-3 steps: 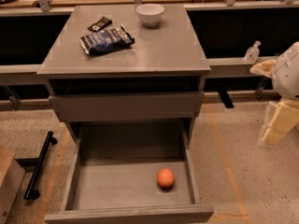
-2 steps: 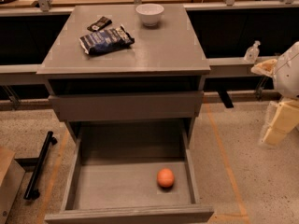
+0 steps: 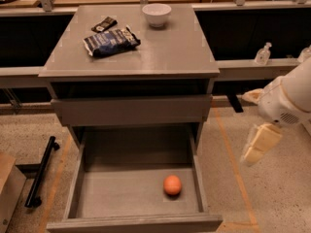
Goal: Pick orange from middle drawer and place on counter
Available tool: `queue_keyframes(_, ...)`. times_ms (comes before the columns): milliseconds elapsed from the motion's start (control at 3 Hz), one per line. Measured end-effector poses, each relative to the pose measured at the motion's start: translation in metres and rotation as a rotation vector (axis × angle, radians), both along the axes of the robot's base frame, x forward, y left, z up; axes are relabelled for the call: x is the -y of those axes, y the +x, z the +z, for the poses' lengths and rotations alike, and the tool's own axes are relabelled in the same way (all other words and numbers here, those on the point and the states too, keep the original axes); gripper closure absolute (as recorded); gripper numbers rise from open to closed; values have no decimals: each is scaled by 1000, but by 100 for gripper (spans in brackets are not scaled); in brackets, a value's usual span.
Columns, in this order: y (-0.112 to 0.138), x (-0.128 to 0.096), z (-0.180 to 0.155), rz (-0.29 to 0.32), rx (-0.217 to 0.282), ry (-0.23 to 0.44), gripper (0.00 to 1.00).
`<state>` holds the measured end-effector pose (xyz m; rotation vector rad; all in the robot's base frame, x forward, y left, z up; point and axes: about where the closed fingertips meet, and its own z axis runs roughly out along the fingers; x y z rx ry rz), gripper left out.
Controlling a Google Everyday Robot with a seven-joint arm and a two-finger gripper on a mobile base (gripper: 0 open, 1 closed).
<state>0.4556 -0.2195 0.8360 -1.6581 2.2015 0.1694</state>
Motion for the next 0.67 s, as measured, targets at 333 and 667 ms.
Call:
queue_keyframes(333, 16, -18, -59, 10, -64, 55, 0)
queue_keyframes(667, 34, -44, -129, 1, -168, 93, 0)
